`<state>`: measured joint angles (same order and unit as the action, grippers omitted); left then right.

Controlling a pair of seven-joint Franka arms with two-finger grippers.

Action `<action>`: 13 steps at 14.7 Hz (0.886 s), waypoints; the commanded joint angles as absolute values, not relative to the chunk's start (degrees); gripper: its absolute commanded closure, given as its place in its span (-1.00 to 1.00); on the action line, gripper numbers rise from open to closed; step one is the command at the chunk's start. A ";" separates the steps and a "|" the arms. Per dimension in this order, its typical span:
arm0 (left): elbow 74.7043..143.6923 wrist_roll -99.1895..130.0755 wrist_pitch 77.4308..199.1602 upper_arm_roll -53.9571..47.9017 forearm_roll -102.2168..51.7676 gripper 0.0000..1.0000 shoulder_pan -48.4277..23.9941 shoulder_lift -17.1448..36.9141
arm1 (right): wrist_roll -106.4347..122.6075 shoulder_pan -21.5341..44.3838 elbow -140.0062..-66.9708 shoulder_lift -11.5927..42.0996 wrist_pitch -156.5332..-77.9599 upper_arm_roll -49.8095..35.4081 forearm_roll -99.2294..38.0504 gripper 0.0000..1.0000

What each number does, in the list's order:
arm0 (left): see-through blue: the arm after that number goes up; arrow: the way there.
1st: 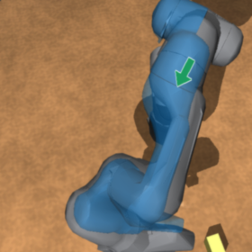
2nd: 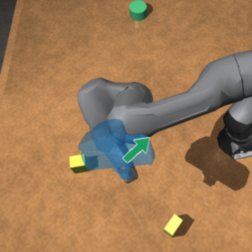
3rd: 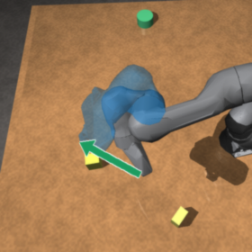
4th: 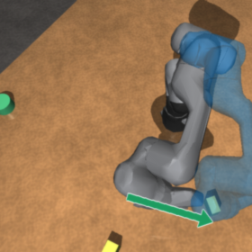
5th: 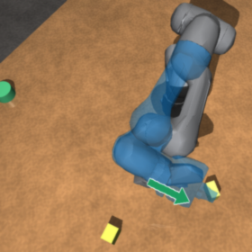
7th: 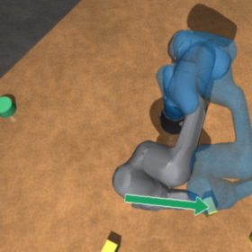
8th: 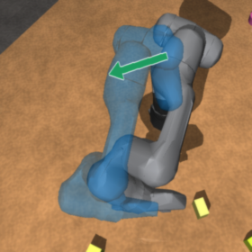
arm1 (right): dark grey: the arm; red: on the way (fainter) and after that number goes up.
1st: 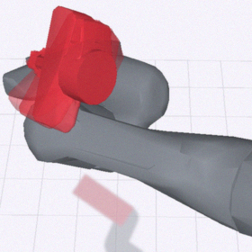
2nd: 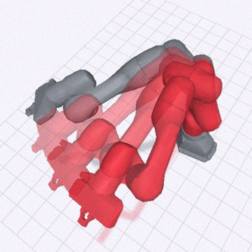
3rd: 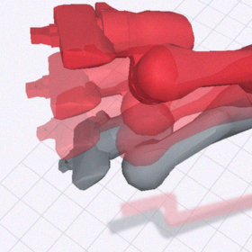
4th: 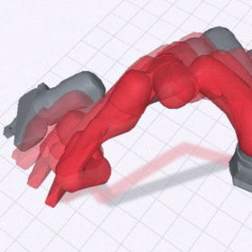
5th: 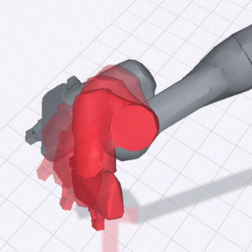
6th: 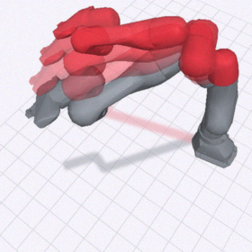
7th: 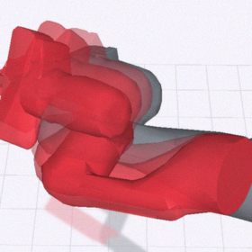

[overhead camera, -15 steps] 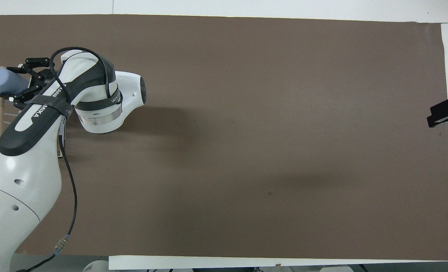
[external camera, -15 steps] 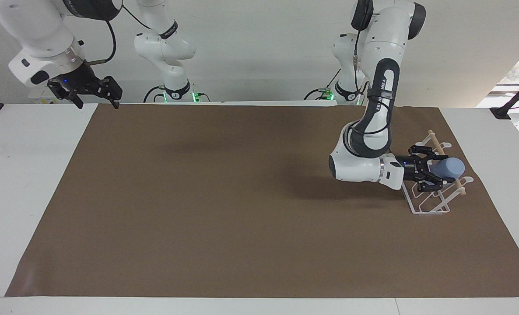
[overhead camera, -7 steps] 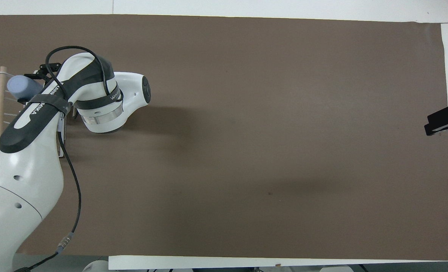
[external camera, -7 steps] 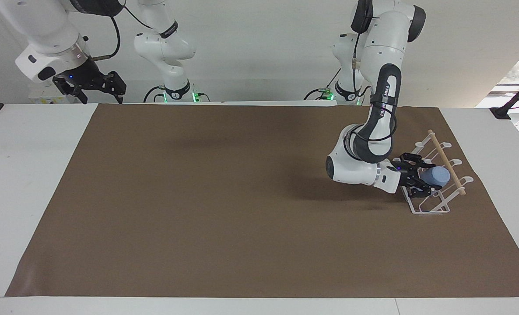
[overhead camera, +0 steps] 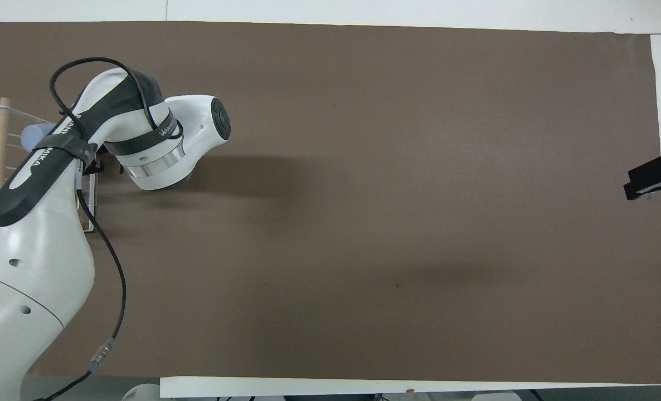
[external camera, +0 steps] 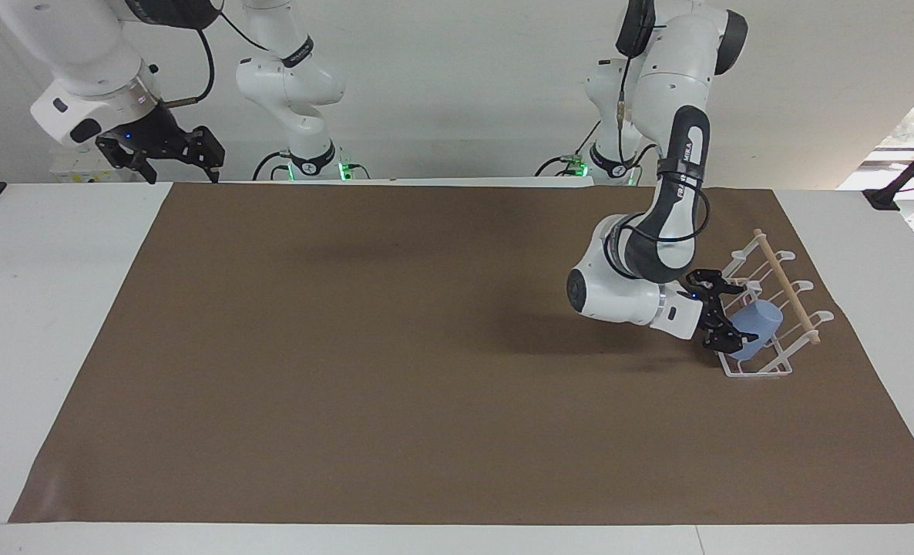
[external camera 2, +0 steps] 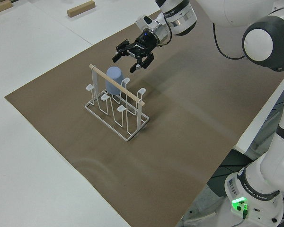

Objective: Hang cup on cup holder

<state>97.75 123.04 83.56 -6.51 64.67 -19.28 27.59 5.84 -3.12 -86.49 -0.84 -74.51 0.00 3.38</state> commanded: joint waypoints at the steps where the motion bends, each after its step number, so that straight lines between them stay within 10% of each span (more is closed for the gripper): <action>1: 92.65 115.34 85.25 -5.98 56.45 -1.00 -18.90 27.25 | 5.80 -3.43 -88.59 -2.28 -75.32 -0.18 2.46 -0.99; 13: 100.20 65.02 95.10 -5.98 18.30 -0.99 -10.48 4.58 | 5.80 -3.78 -88.59 -2.29 -75.32 -0.17 2.55 -0.99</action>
